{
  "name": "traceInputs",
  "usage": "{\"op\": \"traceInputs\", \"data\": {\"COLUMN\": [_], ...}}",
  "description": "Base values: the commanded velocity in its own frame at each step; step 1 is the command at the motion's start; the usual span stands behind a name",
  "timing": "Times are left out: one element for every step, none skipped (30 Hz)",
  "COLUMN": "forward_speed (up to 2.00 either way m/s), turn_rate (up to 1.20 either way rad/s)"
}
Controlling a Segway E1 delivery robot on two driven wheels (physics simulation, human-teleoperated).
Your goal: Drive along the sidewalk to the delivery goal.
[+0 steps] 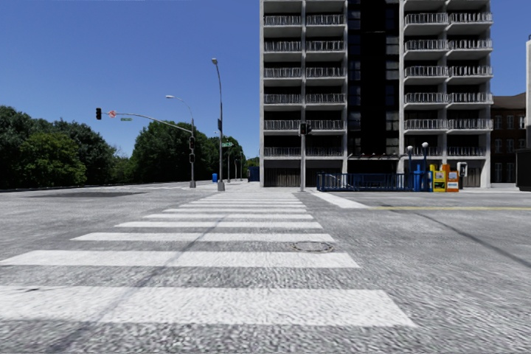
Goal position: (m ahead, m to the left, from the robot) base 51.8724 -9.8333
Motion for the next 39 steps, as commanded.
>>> {"op": "traceInputs", "data": {"forward_speed": [1.35, 1.35, 1.35, 1.35, 1.35, 1.35, 1.35, 1.35, 1.35, 1.35, 1.35, 1.35, 1.35, 1.35, 1.35, 1.35, 1.35, 1.35, 1.35, 1.35, 1.35, 1.35, 1.35, 1.35, 1.35, 1.35, 1.35, 1.35, 1.35, 1.35, 1.35, 1.35, 1.35, 1.35, 1.35, 1.35, 1.35, 1.35, 1.35], "turn_rate": [0.00, 0.00, 0.00, 0.00, 0.00, 0.00, 0.00, 0.00, 0.00, 0.00, 0.00, 0.00, 0.00, 0.00, 0.00, 0.00, 0.00, 0.00, 0.00, 0.00, 0.00, 0.00, 0.00, 0.00, 0.00, 0.00, 0.00, 0.00, 0.00, 0.00, 0.00, 0.00, 0.00, 0.00, 0.00, 0.00, 0.00, 0.00, 0.00]}}
